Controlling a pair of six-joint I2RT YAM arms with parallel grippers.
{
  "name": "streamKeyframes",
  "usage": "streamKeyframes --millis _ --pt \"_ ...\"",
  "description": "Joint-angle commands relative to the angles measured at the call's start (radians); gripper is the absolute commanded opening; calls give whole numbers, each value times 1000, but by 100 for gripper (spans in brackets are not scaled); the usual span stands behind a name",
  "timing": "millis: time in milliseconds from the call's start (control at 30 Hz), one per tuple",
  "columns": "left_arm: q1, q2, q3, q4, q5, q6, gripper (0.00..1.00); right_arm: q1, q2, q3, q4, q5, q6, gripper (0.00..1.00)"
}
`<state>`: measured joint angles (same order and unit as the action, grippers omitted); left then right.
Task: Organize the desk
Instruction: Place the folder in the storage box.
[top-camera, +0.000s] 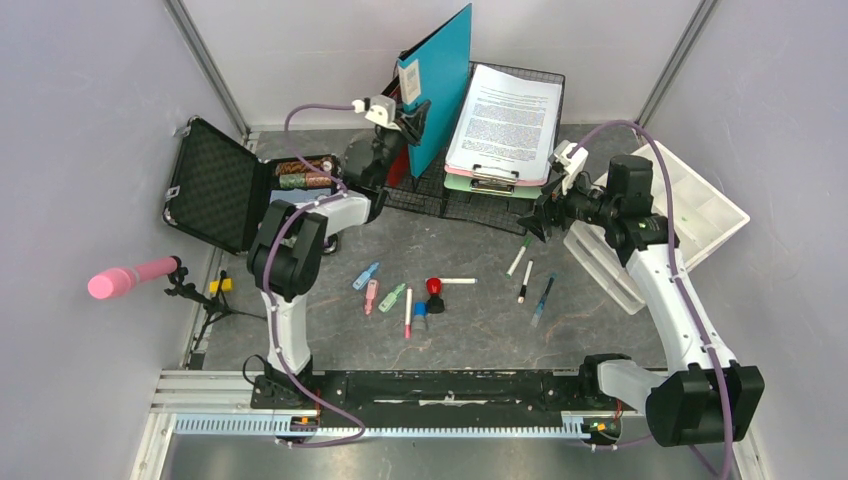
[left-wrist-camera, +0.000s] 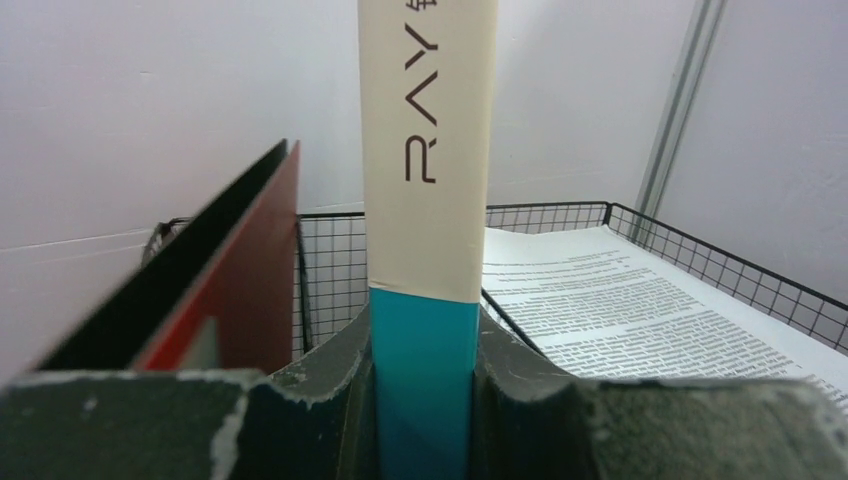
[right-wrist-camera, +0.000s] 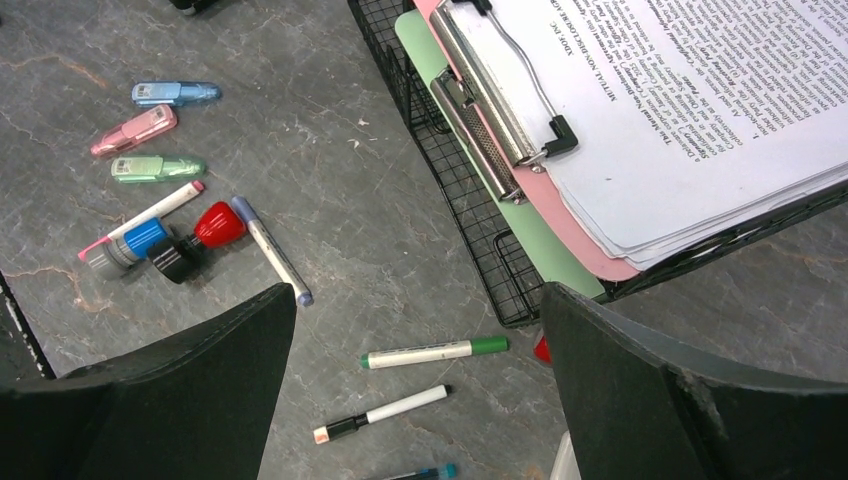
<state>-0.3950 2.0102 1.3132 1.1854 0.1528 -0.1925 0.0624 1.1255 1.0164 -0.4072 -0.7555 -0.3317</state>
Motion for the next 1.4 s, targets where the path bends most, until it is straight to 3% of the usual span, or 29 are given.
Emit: streamKeyframes --millis 0,500,1367 --pt "-35 14 0 211 -61 105 2 -6 0 -2 7 6 -21 98" --pt "-43 139 57 261 -45 90 2 -7 17 -16 6 1 -29 98" --pt "-30 181 163 203 -28 92 2 -10 54 -15 0 -2 -42 98"
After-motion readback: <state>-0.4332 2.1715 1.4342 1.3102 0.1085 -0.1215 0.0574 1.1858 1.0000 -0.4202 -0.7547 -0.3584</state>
